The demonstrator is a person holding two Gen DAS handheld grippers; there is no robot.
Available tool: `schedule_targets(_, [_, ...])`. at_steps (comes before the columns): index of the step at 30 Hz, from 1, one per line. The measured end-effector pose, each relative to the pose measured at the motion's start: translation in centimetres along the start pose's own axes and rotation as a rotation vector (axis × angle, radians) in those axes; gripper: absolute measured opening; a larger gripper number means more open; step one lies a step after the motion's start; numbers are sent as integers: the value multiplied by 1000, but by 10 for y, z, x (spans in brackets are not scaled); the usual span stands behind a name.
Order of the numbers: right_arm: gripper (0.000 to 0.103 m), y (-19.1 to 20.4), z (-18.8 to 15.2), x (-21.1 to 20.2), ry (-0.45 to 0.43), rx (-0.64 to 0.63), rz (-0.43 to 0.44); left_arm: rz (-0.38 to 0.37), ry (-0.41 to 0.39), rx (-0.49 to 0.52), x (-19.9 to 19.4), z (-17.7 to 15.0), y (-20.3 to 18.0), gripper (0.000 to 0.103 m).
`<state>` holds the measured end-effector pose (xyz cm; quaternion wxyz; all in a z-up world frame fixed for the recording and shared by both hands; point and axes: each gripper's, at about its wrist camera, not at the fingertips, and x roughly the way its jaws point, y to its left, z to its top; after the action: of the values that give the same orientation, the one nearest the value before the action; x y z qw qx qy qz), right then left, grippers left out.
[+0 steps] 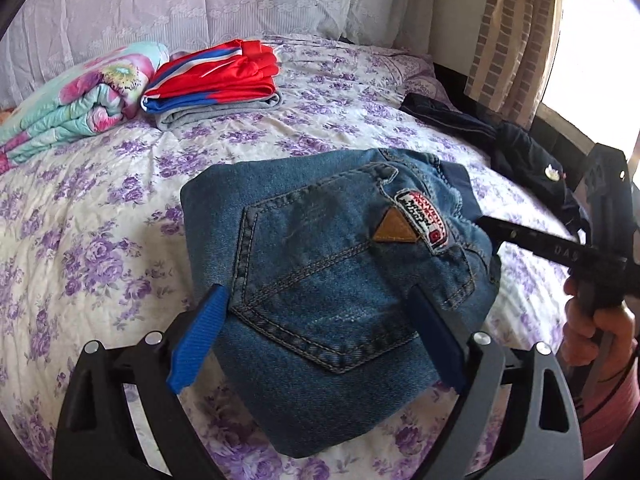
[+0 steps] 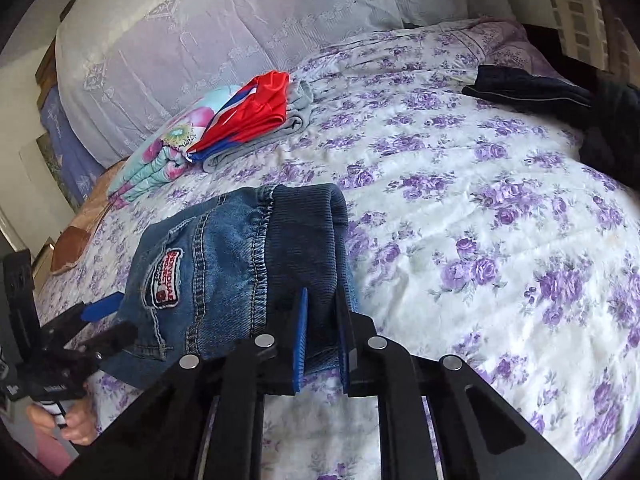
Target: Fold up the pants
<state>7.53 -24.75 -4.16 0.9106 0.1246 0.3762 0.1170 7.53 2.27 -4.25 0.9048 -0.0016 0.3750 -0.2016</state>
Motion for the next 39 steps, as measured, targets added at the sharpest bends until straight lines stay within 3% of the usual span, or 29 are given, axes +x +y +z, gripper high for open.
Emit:
schedule_targets(2, [23,8,3,-2,4,-40,-43,-24,22,22,-4,4,4,89])
schedule_targets(3, [36,11,5,-6,1,-53,-70,-49,40,26,-8,9,10,88])
schedule_targets(4, [40,15,7,-15,-9,-63,-96,-62,46,26,-15,18,17,88])
schedule_targets(6, [41,26,10,-42,-75,-86,-83,-41,-17,38,-43,42,36,88])
schedule_targets(9, [43,56,-3,-74,-168,-170,46,-40,-74,85,-70,75,61,90])
schedule_targets(12, [43,95,-31,-74,-128,-255,257,-70,-81,133,-65,102,83,90])
schedule_targets(15, [41,137,-64,-58,-77,-341,337,-157,-51,144,-41,117,95,90])
schedule_targets(20, [32,184,-97,-17,12,-378,279,-313,46,233,12,120,101,90])
schedule_targets(23, [32,198,-106,-3,-5,-378,185,-349,96,276,35,123,113,90])
schedule_targets(28, [32,213,-110,11,-65,-360,81,-508,213,274,66,124,142,88])
schedule_targets(31, [32,217,-105,13,-100,-367,41,-539,230,378,73,115,142,82])
schedule_targets(35, [32,210,-102,16,-123,-323,45,-543,172,572,69,102,133,82])
schedule_targets(38, [34,211,-99,18,-129,-291,42,-598,170,646,70,100,134,81])
schedule_targets(39, [34,213,-99,18,-128,-288,40,-636,190,663,72,100,137,75])
